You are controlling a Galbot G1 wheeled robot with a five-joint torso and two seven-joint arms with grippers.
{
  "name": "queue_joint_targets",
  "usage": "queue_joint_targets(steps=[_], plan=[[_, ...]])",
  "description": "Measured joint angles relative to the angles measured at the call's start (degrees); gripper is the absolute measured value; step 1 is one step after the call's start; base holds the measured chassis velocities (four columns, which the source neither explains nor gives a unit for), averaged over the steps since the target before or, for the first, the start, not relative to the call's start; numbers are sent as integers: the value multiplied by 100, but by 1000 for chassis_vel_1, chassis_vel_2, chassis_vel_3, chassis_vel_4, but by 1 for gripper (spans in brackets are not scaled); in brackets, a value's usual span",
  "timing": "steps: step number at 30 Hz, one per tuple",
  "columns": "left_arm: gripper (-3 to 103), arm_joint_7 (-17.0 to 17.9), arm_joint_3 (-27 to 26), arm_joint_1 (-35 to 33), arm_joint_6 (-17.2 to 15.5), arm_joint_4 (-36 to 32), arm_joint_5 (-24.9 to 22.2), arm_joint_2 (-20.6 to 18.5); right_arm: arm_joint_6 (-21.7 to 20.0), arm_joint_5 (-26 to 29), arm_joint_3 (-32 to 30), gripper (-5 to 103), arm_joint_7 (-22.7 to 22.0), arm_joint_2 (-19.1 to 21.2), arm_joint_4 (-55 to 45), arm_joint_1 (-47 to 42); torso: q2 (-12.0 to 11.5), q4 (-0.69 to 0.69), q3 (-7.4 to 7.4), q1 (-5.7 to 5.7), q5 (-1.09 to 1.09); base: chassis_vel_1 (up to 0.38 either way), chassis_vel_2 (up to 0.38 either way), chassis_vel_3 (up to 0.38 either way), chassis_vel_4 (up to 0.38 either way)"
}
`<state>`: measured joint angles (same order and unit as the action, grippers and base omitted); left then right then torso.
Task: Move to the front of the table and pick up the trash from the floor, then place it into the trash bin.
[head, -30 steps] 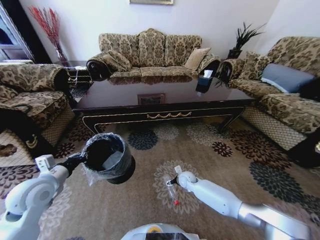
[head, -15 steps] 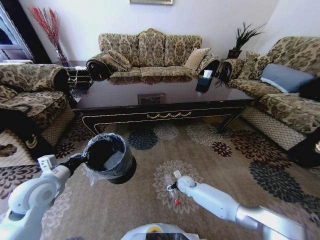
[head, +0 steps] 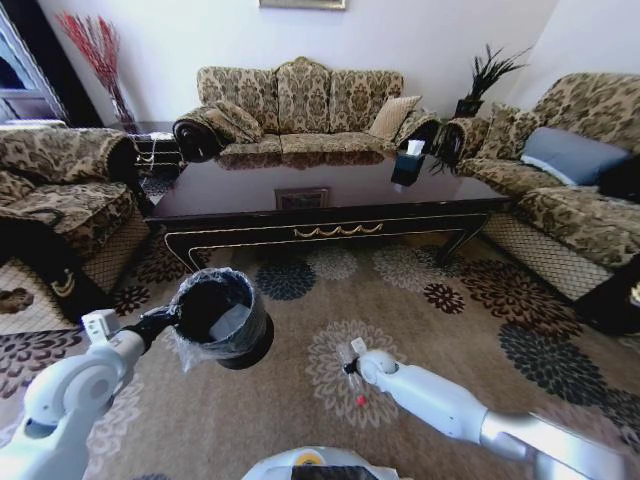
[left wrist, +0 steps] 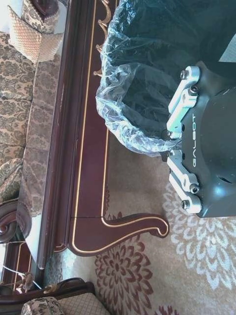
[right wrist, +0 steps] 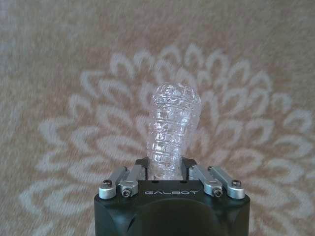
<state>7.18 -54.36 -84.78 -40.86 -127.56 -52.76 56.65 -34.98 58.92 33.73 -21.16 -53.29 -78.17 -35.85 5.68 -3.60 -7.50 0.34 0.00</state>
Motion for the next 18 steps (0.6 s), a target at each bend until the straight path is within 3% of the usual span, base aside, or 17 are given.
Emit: queue_joint_targets(steps=[2,5,6,10,11,15,16,18], plan=[[4,0,7,-6,1,6,6,-1,120,-25,-74,30,70,35,-39,0,0,0,0,0,1,0,0,0,0],[4,-12,74,-53,21,57,70,19,869,-317,-563,24,605,121,-199,-4,0,1,0,0,1,0,0,0,0],[4,-12,74,-53,21,57,70,19,869,-317,-563,24,605,121,-199,-4,0,1,0,0,1,0,0,0,0],[4,-13,268,-127,30,51,188,83,2335,-523,-1304,18,1676,266,-406,157,0,1,0,0,-1,0,0,0,0],[4,-13,268,-127,30,51,188,83,2335,-523,-1304,18,1676,266,-406,157,0,1,0,0,-1,0,0,0,0],[4,-1,463,-207,34,-11,256,94,4033,-100,-1658,18,3276,442,-677,356,0,1,0,0,-1,0,0,0,0],[4,-1,463,-207,34,-11,256,94,4033,-100,-1658,18,3276,442,-677,356,0,1,0,0,-1,0,0,0,0],[4,69,536,-236,10,-73,119,110,4555,243,-1747,18,3628,442,-835,413,0,1,0,0,0,0,0,0,0]])
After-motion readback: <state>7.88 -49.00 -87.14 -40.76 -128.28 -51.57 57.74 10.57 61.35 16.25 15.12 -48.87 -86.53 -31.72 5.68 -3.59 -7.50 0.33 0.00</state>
